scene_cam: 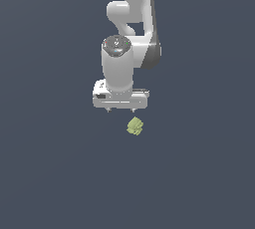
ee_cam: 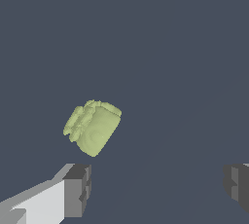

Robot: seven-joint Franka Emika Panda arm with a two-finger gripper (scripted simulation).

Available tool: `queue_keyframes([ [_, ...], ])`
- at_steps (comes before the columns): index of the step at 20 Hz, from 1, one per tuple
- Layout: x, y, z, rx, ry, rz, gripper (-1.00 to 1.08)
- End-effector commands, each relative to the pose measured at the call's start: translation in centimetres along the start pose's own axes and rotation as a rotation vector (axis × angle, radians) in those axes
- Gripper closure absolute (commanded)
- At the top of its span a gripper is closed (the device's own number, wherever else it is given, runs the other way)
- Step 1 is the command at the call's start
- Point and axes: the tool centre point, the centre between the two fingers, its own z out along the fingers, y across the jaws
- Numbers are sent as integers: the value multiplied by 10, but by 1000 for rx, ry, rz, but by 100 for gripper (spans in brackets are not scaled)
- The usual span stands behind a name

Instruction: Pick up the object and move it to a goal position.

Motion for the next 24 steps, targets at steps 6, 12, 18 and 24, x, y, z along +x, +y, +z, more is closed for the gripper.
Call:
queue_keyframes([
  [6, -2, 6, 3, -8, -3, -12, -92],
  [12, -4, 14, 6, -18, -8, -34, -92],
  [18, -3, 12, 7, -16, -6, -18, -92],
  [24, -1, 4, 13, -13, -3, 40, -92],
])
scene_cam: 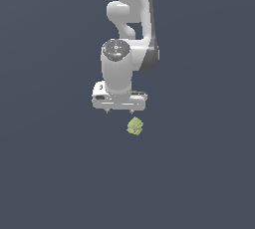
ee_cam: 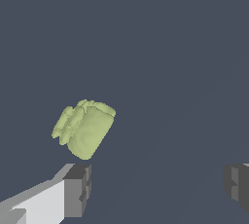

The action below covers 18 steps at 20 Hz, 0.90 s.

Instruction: Pick up the object and move it to a goal position.

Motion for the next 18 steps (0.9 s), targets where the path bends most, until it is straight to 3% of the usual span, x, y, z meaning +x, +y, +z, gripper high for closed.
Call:
queue_keyframes([
  [1, 1, -4, 3, 2, 1, 30, -92],
  [18, 8, -53, 37, 18, 13, 385, -92],
])
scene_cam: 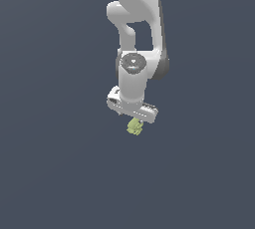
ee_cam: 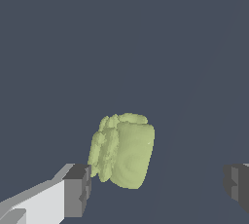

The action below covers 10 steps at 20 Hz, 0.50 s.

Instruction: Pick up the object and move it to a goal position.

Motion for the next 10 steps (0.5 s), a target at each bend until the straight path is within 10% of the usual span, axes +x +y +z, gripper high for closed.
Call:
queue_keyframes([
  [1, -2, -7, 5, 2, 2, 54, -92],
  [10, -7, -22, 17, 7, 5, 177, -92],
])
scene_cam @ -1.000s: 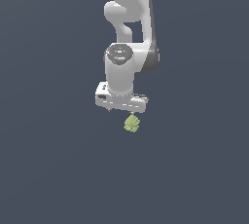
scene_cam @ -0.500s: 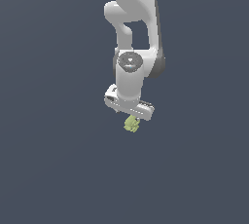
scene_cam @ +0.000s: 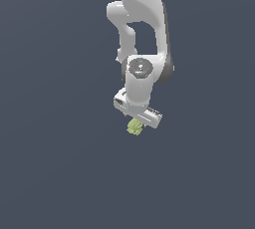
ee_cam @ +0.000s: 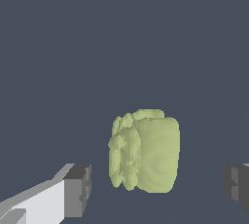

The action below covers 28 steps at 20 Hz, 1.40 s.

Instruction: Pick up the object and move it to a goal position.

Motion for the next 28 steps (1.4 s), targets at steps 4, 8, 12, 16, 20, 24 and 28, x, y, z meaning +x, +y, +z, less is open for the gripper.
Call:
queue_keyframes([
  [4, -2, -4, 4, 2, 1, 41, -92],
  [8, -3, -5, 4, 2, 1, 42, -92],
  [12, -3, -5, 10, 2, 1, 43, -92],
  [16, -3, -4, 29, 2, 1, 45, -92],
  [20, -4, -4, 48, 2, 1, 46, -92],
  [24, -3, -5, 54, 2, 2, 46, -92],
  [28, -3, -5, 54, 2, 2, 46, 108],
])
